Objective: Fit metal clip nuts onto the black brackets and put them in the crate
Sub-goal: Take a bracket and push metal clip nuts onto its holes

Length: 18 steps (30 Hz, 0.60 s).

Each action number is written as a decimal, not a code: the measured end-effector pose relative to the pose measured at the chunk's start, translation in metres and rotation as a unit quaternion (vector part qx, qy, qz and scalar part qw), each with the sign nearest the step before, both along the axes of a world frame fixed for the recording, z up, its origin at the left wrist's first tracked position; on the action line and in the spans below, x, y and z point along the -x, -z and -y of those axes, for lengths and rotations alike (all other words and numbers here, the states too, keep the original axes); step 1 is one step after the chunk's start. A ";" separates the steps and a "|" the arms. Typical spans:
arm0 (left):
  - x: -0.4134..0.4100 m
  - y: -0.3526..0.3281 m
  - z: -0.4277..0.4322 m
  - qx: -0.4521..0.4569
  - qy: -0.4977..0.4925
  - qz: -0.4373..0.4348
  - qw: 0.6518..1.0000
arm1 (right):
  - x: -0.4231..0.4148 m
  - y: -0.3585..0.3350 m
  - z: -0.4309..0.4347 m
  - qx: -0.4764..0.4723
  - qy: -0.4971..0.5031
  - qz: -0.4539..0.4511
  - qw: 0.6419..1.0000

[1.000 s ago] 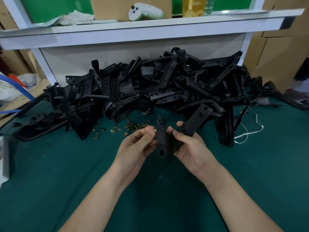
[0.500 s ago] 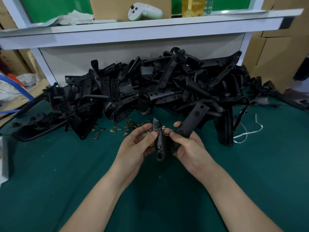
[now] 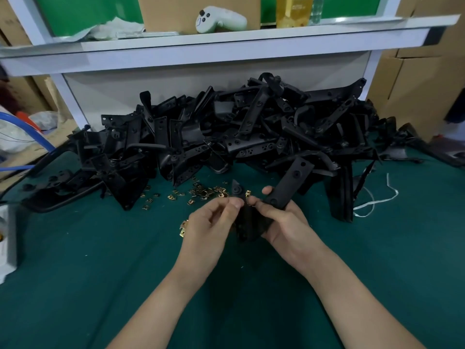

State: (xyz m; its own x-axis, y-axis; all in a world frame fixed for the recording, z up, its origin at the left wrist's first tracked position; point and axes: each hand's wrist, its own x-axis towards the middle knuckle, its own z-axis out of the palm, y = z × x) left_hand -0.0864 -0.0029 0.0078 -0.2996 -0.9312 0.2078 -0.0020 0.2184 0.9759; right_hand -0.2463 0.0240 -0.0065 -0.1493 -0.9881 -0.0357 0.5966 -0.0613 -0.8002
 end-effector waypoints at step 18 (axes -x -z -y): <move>-0.005 0.004 0.011 -0.244 0.139 -0.165 0.946 | 0.001 0.001 -0.001 -0.011 -0.031 0.019 0.999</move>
